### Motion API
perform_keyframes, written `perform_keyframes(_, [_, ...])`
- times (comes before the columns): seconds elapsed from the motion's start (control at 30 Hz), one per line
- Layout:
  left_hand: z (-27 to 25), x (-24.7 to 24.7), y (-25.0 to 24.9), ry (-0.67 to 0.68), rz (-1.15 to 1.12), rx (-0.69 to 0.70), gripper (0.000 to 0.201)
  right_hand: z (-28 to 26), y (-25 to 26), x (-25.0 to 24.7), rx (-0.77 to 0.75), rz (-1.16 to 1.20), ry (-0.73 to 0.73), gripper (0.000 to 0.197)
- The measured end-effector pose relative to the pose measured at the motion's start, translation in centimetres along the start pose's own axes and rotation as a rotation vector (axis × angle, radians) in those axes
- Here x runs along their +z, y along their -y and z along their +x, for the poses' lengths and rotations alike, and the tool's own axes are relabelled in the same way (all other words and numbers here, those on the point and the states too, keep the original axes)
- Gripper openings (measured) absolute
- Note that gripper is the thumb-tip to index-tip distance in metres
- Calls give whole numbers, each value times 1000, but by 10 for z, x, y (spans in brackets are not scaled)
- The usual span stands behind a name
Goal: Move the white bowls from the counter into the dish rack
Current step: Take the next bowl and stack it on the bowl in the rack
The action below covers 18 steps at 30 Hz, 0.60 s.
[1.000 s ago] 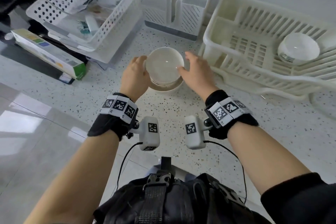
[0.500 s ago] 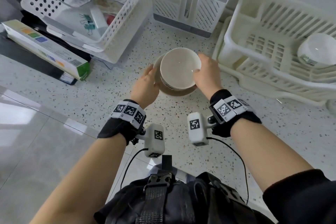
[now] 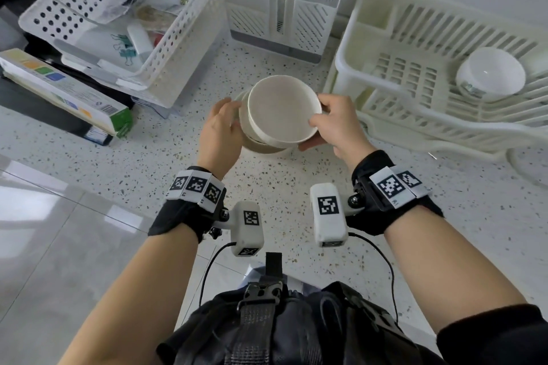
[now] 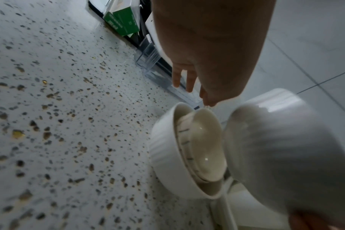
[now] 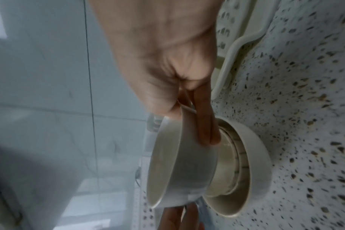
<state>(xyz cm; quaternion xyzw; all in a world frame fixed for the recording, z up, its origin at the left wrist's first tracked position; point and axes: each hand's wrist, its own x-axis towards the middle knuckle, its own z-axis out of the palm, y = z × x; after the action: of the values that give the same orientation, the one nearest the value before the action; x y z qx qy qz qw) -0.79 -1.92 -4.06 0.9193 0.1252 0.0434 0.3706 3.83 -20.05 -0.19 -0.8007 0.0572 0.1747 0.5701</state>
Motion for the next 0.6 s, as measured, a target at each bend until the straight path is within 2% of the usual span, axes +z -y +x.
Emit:
perform_keyframes(0.13, [-5,7,-32,-110,-59,77,35,-21,4,-36,-29,140,-2,36])
perform_keyframes(0.27, [-13,35,-82,-137,-92,208,29,-40,-4,-90,-103,222,-101,39])
perform_keyframes(0.47, [-28,105,-155,74,-130,424,30,-60,-36,-176,-118,252,-289,39])
perform_keyframes(0.6, [-30,151,-192,222,-40,489,33,-69,-55,-226,-122,268,-387,39])
